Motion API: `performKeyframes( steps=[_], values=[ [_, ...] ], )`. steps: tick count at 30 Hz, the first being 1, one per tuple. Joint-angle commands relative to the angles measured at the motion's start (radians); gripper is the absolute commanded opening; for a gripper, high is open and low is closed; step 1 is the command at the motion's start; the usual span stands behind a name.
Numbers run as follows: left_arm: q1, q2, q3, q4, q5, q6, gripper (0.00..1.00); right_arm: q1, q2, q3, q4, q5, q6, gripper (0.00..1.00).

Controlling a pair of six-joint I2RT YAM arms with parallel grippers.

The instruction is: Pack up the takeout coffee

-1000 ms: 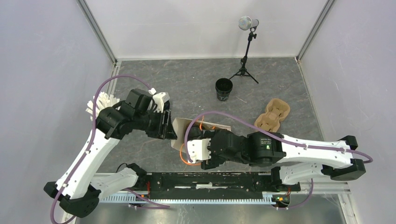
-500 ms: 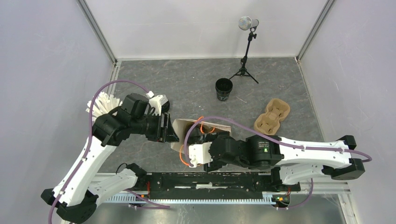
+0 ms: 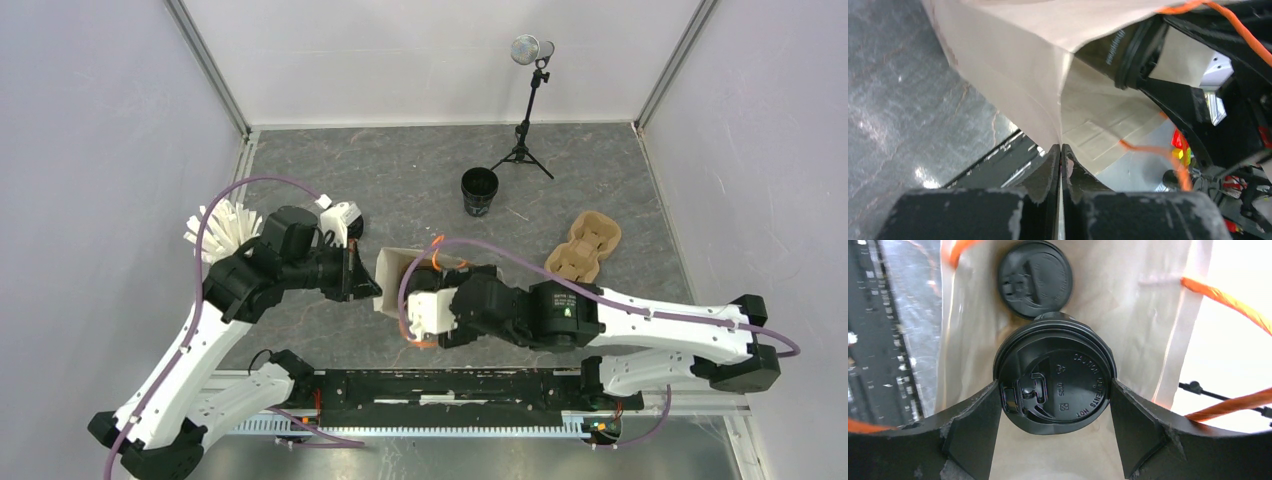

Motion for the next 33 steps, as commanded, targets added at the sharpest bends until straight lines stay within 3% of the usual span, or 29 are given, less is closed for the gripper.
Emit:
performKeyframes(
  steps=[1, 8, 16, 22, 24, 29, 33],
  values=[
    [0.005, -0.023, -0.008, 0.219, -0.002, 0.008, 0.06, -0.117, 0.013, 0.05, 0.1, -0.011, -0.124, 0.66],
    [0.005, -0.002, -0.048, 0.299, -0.01, 0.086, 0.06, -0.202, 0.056, 0.08, 0.137, -0.039, -0.247, 0.65],
    [0.005, -0.016, -0.106, 0.434, -0.034, 0.136, 0.07, -0.255, 0.05, 0.072, 0.195, -0.028, -0.299, 0.65],
    [0.005, -0.006, -0.118, 0.45, -0.021, 0.138, 0.08, -0.265, 0.048, 0.052, 0.158, -0.11, -0.281, 0.64],
    [0.004, -0.011, -0.119, 0.435, -0.014, 0.142, 0.13, -0.264, 0.037, 0.046, 0.156, -0.156, -0.264, 0.64],
    [0.005, -0.016, -0.068, 0.334, -0.03, 0.125, 0.39, -0.252, 0.028, 0.057, 0.115, -0.217, -0.233, 0.64],
    [0.005, -0.037, -0.044, 0.203, -0.043, 0.063, 0.52, -0.22, 0.013, 0.044, 0.09, -0.216, -0.205, 0.64]
  ],
)
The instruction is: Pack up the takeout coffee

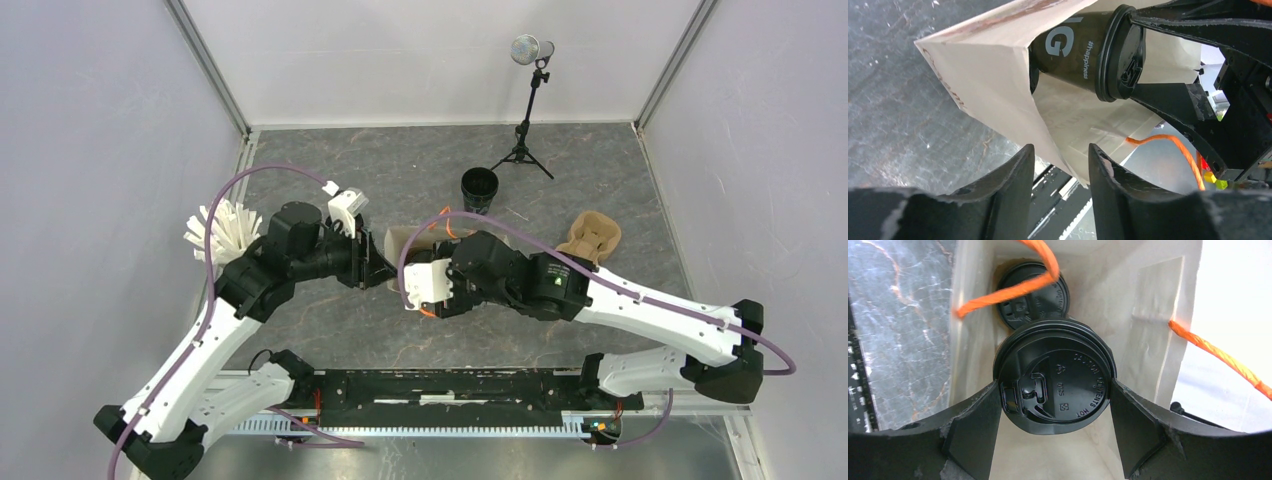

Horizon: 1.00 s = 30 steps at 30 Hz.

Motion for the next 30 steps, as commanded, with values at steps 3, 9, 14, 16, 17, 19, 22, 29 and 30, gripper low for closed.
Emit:
performKeyframes(
  steps=[3, 9, 14, 16, 17, 19, 22, 29, 30],
  values=[
    [0.005, -0.056, 0.051, -0.178, 0.001, -0.09, 0.59, 0.075, -0.056, -0.028, -0.029, -0.024, 0.066, 0.64],
    [0.005, -0.08, 0.017, -0.199, 0.051, -0.133, 0.63, 0.139, -0.057, -0.06, -0.036, 0.022, 0.109, 0.63],
    [0.005, -0.06, -0.005, -0.197, 0.053, -0.134, 0.62, 0.157, -0.047, -0.064, -0.034, 0.041, 0.125, 0.62],
    [0.005, -0.065, -0.011, -0.196, 0.054, -0.134, 0.62, 0.165, -0.037, -0.06, -0.044, 0.048, 0.131, 0.62],
    [0.005, -0.069, -0.013, -0.196, 0.053, -0.134, 0.61, 0.172, -0.033, -0.058, -0.053, 0.057, 0.133, 0.62],
    [0.005, -0.08, -0.023, -0.198, 0.054, -0.133, 0.6, 0.182, -0.026, -0.061, -0.06, 0.071, 0.137, 0.62],
    [0.005, -0.085, -0.023, -0.212, 0.049, -0.117, 0.58, 0.195, -0.015, -0.053, -0.074, 0.088, 0.143, 0.62],
    [0.005, -0.064, 0.008, -0.211, 0.031, -0.091, 0.62, 0.206, 0.012, -0.023, -0.103, 0.094, 0.154, 0.62],
    [0.005, -0.059, 0.009, -0.209, 0.034, -0.088, 0.63, 0.207, 0.016, -0.018, -0.107, 0.095, 0.154, 0.62]
  ],
)
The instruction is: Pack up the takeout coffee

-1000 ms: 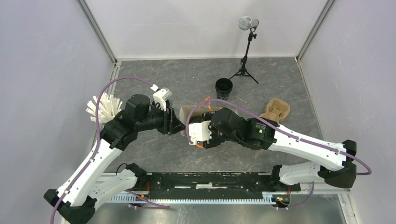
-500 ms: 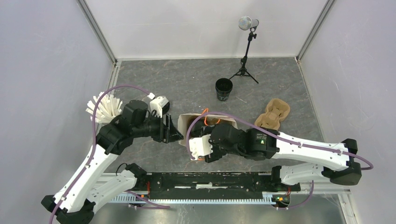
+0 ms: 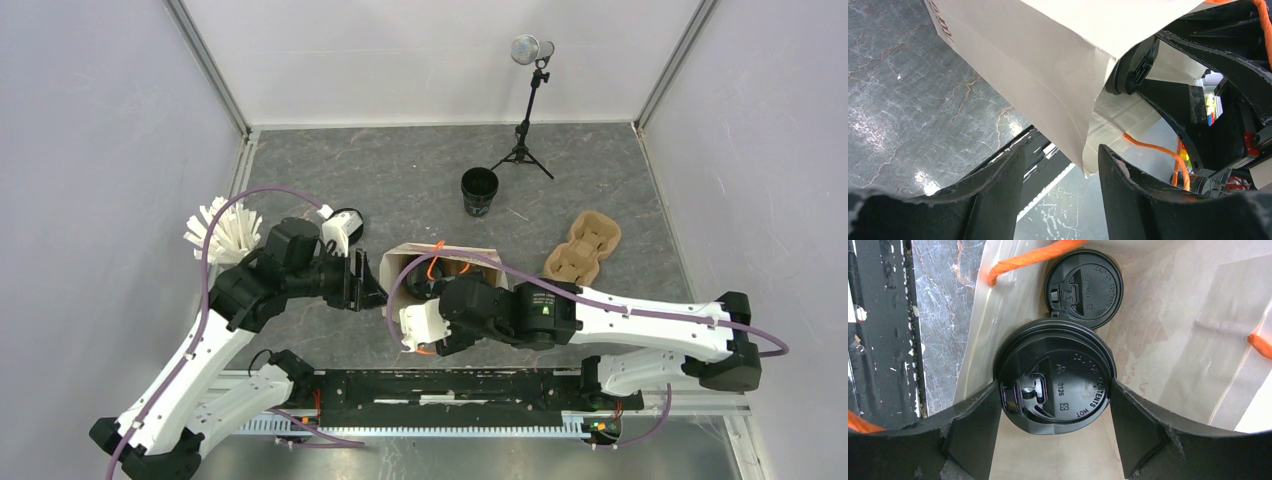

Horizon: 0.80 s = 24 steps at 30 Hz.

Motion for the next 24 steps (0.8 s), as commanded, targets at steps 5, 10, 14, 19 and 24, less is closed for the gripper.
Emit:
performKeyframes(
  steps=[5, 10, 14, 19, 24],
  values=[
    [0.005, 0.031, 0.022, 0.036, 0.017, 0.0, 0.57, 0.016, 0.024, 0.054, -0.024, 0.028, 0.019, 0.62],
    [0.003, 0.015, 0.019, 0.037, 0.02, 0.014, 0.32, 0.016, 0.036, 0.075, -0.031, 0.089, -0.012, 0.63],
    [0.004, -0.008, -0.005, 0.037, 0.044, 0.049, 0.15, 0.016, 0.06, 0.093, -0.046, 0.117, -0.041, 0.63],
    [0.003, -0.039, -0.042, 0.065, 0.09, 0.098, 0.05, 0.01, 0.084, 0.118, -0.047, 0.145, -0.065, 0.63],
    [0.003, -0.073, -0.069, 0.128, 0.142, 0.104, 0.03, -0.017, 0.104, 0.103, -0.051, 0.143, -0.055, 0.64]
  ],
)
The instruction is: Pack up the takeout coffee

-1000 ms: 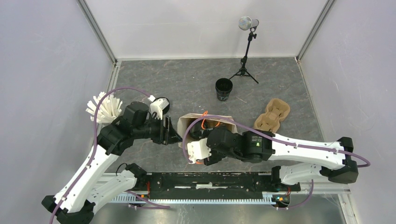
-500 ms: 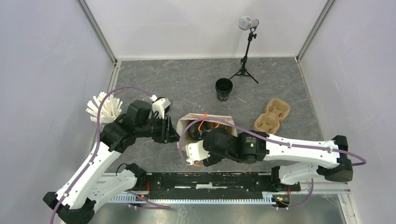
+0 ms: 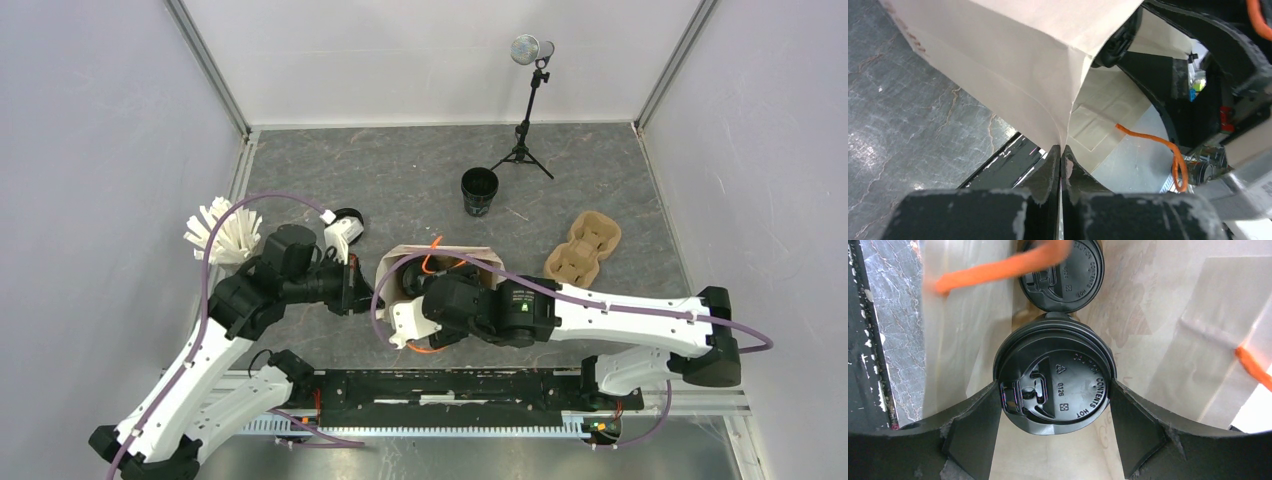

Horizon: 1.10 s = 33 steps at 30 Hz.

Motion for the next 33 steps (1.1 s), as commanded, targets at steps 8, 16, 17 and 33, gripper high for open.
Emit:
performKeyframes(
  steps=[8, 16, 17, 33],
  values=[
    [0.004, -0.04, -0.044, 0.109, 0.119, 0.145, 0.03, -0.075, 0.047, 0.111, -0.002, -0.006, -0.063, 0.63],
    [0.003, -0.031, -0.061, 0.151, 0.129, 0.142, 0.05, -0.132, 0.005, -0.004, 0.068, -0.064, -0.133, 0.64],
    [0.004, -0.028, -0.061, 0.151, 0.118, 0.137, 0.06, -0.133, 0.002, -0.022, 0.072, -0.067, -0.14, 0.63],
    [0.004, -0.053, 0.033, -0.082, -0.047, -0.188, 0.66, -0.094, -0.061, -0.191, 0.233, -0.094, -0.068, 0.62]
  ],
)
